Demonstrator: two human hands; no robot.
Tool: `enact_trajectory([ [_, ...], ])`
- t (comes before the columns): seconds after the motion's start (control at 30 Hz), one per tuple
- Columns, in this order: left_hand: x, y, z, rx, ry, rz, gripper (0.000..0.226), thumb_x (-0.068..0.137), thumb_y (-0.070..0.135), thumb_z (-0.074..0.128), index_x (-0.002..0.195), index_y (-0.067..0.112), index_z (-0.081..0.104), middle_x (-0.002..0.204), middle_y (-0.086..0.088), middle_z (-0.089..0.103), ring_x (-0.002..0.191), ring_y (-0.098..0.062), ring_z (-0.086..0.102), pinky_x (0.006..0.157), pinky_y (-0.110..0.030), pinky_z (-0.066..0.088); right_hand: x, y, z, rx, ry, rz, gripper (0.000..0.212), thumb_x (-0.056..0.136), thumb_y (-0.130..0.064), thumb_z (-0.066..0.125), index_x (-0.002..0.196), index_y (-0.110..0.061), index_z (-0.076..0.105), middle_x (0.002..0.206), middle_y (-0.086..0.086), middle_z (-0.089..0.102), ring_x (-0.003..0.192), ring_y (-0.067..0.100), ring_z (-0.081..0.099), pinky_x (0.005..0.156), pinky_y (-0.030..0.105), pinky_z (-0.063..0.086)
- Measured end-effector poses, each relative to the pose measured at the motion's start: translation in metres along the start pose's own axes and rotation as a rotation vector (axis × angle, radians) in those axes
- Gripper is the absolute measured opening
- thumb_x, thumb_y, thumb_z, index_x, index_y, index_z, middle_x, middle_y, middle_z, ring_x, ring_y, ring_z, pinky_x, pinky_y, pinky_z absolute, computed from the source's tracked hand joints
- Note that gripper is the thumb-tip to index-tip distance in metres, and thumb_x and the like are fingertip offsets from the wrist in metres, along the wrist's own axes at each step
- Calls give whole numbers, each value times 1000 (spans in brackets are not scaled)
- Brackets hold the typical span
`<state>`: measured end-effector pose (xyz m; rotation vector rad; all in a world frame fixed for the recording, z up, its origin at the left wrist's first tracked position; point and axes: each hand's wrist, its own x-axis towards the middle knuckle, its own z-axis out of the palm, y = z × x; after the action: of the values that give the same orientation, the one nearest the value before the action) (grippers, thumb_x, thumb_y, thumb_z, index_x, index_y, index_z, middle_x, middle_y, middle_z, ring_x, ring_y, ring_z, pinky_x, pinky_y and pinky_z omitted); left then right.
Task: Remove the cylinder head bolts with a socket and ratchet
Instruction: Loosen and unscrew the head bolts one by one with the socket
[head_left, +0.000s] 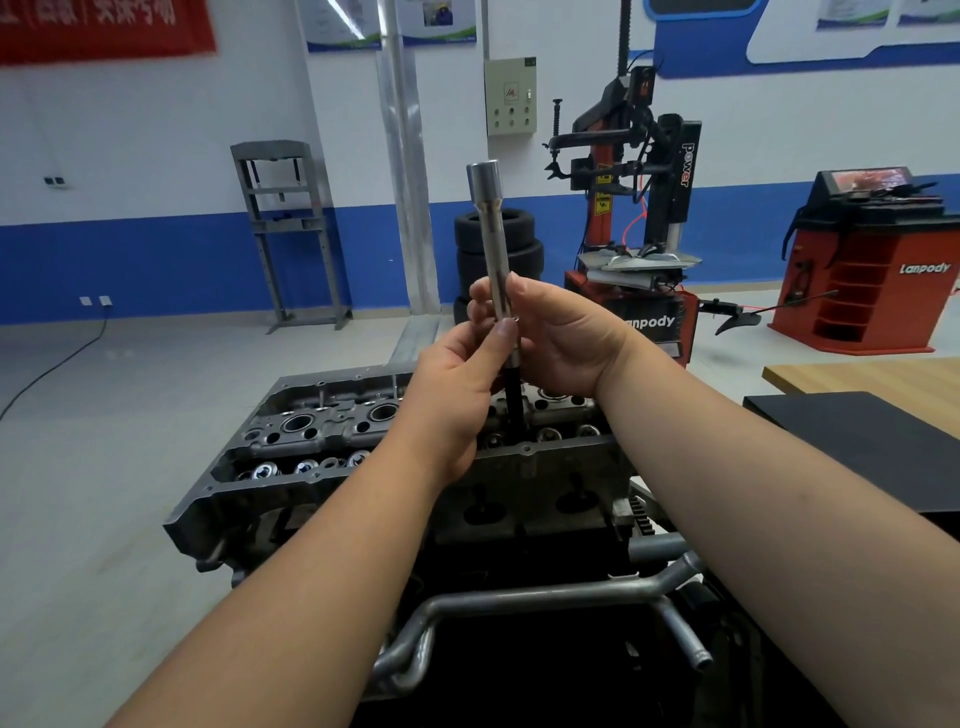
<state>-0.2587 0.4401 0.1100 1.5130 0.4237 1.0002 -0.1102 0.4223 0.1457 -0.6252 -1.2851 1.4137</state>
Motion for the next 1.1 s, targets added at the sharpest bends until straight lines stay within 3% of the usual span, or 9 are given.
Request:
enact_trajectory([
  [0.13, 1, -1, 0, -3, 5, 16, 23, 80, 49, 68, 93, 32, 77, 93, 7, 78, 103, -12, 71, 115, -54, 42, 1, 1, 0, -50, -4, -36, 43, 65, -34, 91, 92, -14, 64, 89, 1, 62, 83, 15, 59, 74, 27, 52],
  [0.23, 0, 1, -1, 3, -23, -7, 23, 93, 53, 61, 88, 40, 80, 100, 7, 79, 115, -17, 67, 117, -56, 36, 1, 0, -1, -59, 18, -9, 41, 63, -39, 92, 89, -15, 72, 90, 1, 63, 84, 18, 45, 81, 32, 43],
  [0.33, -1, 1, -2, 7, -32, -19, 31, 103, 41, 53, 87, 44, 80, 102, 8, 79, 117, -16, 66, 118, -56, 35, -1, 0, -2, -52, 53, 17, 39, 65, -42, 87, 90, -15, 75, 92, 1, 66, 88, 15, 50, 83, 29, 45],
  [0.5, -1, 1, 2, 5, 25, 7, 23, 80, 50, 67, 91, 31, 76, 91, 6, 78, 98, -11, 72, 113, -54, 43, 1, 1, 1, -13, -18, -15, 45, 65, -33, 91, 97, -12, 67, 94, 4, 60, 84, 12, 60, 65, 20, 50],
  [0.67, -2, 1, 0, 10, -1, -6, 25, 93, 54, 61, 87, 39, 80, 98, 7, 78, 114, -18, 67, 117, -56, 37, 1, 0, -1, -107, 18, -11, 41, 61, -38, 93, 89, -16, 73, 89, 2, 59, 76, 15, 41, 75, 30, 32],
  [0.8, -2, 2, 0, 19, 2, -15, 34, 103, 41, 51, 84, 43, 80, 100, 7, 78, 117, -20, 66, 119, -59, 33, -1, -1, -2, -78, 27, 12, 43, 59, -40, 94, 90, -16, 77, 89, -1, 66, 82, 14, 42, 81, 28, 38],
  [0.93, -3, 3, 3, 13, 39, 6, 20, 87, 49, 64, 86, 37, 80, 96, 6, 79, 108, -16, 70, 115, -55, 41, 0, 0, 0, -41, -1, -11, 51, 59, -35, 94, 97, -13, 68, 89, 2, 62, 83, 13, 58, 65, 22, 51],
  [1.03, -2, 2, 2, 10, 50, 4, 31, 79, 54, 66, 94, 30, 78, 97, 4, 79, 112, -18, 69, 116, -55, 40, 2, 0, 0, -83, -2, -23, 45, 61, -36, 93, 90, -14, 66, 87, 2, 60, 79, 15, 52, 74, 28, 44],
  [1.1, -3, 2, 1, 9, 31, 0, 25, 90, 51, 62, 89, 34, 80, 99, 5, 79, 116, -19, 67, 118, -58, 35, 0, 0, -2, -84, -4, 5, 41, 62, -39, 92, 89, -15, 72, 89, 1, 60, 76, 15, 40, 77, 29, 45],
])
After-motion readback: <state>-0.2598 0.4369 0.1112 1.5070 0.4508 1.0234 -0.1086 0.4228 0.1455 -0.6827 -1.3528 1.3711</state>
